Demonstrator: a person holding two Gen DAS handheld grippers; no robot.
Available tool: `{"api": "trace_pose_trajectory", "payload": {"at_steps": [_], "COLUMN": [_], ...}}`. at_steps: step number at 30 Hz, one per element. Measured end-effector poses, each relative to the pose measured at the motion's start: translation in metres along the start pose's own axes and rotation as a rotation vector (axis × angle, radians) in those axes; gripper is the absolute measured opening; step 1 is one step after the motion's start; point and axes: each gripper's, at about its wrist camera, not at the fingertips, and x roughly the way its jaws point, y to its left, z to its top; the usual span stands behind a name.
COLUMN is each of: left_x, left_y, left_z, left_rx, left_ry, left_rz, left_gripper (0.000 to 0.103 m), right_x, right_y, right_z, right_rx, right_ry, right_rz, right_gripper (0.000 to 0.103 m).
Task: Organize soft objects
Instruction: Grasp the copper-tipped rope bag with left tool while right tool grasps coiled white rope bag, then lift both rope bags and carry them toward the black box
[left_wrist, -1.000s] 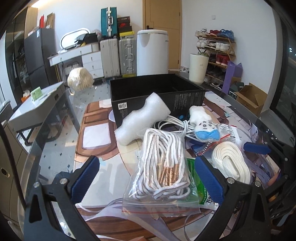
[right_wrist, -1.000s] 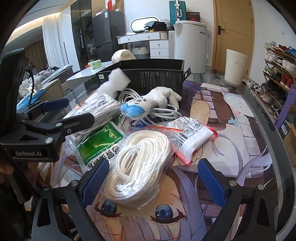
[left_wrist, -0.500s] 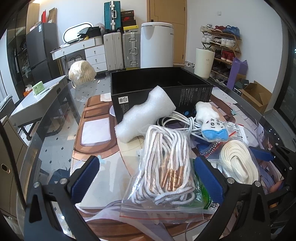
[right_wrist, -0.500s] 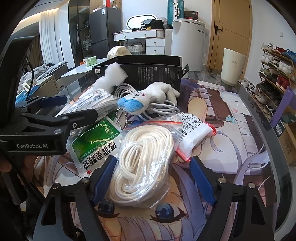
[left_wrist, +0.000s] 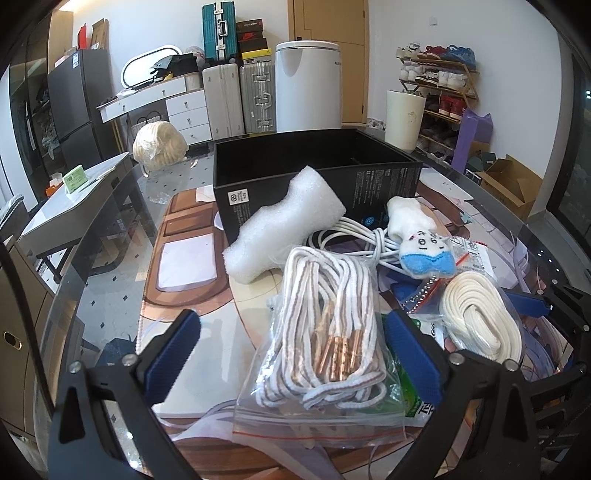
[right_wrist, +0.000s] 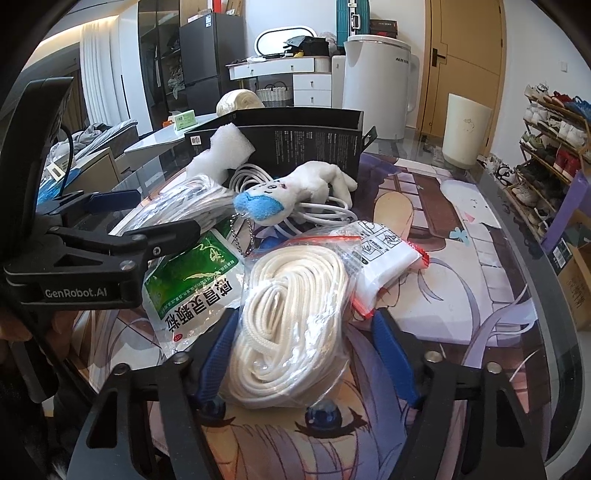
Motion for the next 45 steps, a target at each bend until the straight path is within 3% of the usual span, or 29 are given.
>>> {"api": "trace_pose_trajectory", "payload": {"at_steps": [5, 7, 13, 19, 45], "left_x": [0.000, -0.001, -0.007, -0.013, -0.050], "left_y": [-0.001, -0.003, -0.006, 0.000, 0.012], "left_z": [-0.001, -0.002, -0.004, -0.006, -0.006], "left_rx": [0.003, 0.014, 0.026, 0.005, -0.035], "left_ry": [0.007, 0.005, -0.017, -0.034, -0.131], "left_rz": [-0.040, -0.054, -0.072, -0.083, -0.097], "left_gripper": [0.075, 0.063, 0.047, 0.045, 0.045], "right_x": [-0.004, -0.005, -0.007, -0.011, -0.049], "right_y": [0.001, 0.002, 0.003, 0.000, -0.004], "right_z": [-0.002, -0.002, -0.004, -0.005, 0.005], "right_rx": [-0.011, -0.016, -0.021, -0.018, -0.036], "right_ry": [-0.005, -0.005, -0.007, -0.020, -0.169], "right_rz": [-0.002, 0.000, 0.010, 0.030, 0.061], "right_gripper": [0.056, 0.053, 0.045, 0.039, 0.039]}}
